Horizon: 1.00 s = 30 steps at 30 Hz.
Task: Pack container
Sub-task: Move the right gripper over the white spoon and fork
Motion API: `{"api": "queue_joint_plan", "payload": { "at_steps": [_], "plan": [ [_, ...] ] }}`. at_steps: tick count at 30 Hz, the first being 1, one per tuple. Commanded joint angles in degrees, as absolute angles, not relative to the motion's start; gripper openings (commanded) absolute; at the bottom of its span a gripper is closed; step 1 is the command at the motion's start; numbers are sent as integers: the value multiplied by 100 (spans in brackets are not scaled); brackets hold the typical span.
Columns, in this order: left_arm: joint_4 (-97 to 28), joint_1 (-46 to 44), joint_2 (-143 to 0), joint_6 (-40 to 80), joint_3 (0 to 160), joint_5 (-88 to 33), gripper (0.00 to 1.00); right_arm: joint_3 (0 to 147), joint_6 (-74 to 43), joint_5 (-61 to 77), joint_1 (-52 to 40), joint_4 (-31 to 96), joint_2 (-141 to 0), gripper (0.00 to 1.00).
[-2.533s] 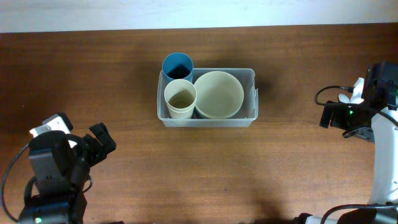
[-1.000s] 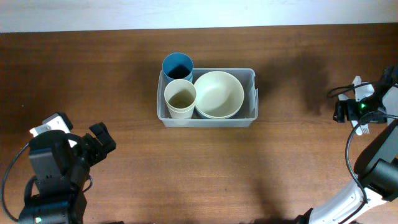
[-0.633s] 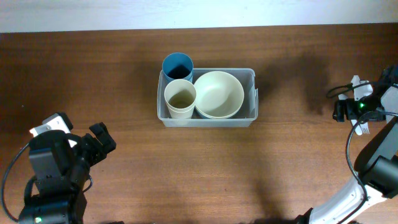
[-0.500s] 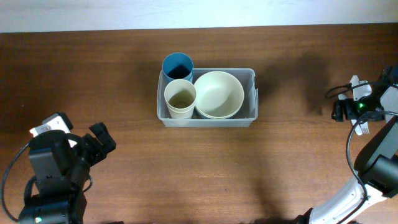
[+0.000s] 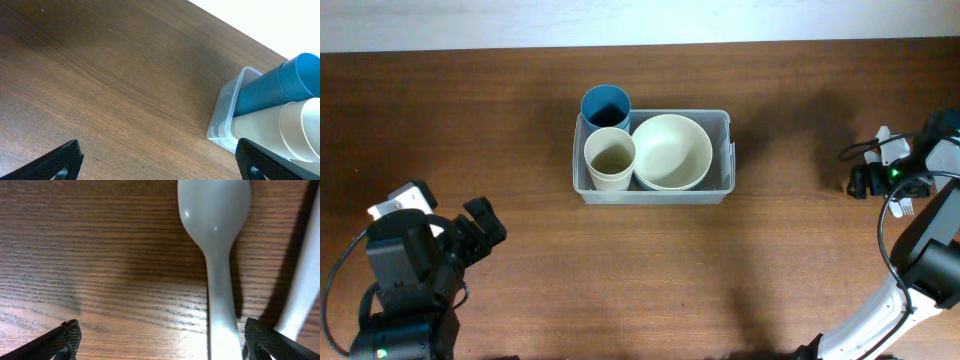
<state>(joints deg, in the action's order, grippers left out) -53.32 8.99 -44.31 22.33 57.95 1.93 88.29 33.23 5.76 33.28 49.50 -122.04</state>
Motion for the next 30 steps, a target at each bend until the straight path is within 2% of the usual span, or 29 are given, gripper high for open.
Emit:
{"api": "queue_joint_plan", "payload": {
  "at_steps": [1, 22, 28, 30],
  "plan": [
    [-5319, 917, -4418, 2292, 5756, 169, 100, 8947, 3369, 690, 3297, 4919, -12317, 99],
    [-5319, 917, -4418, 2292, 5756, 169, 100, 8949, 3367, 687, 3301, 4829, -12639, 100],
    [-5321, 917, -4418, 2292, 5756, 169, 100, 8949, 3365, 690, 3301, 4836, -12639, 84],
    [-5319, 917, -4418, 2292, 5756, 169, 100, 8949, 3363, 692, 3301, 4856, -12639, 72]
  ]
}}
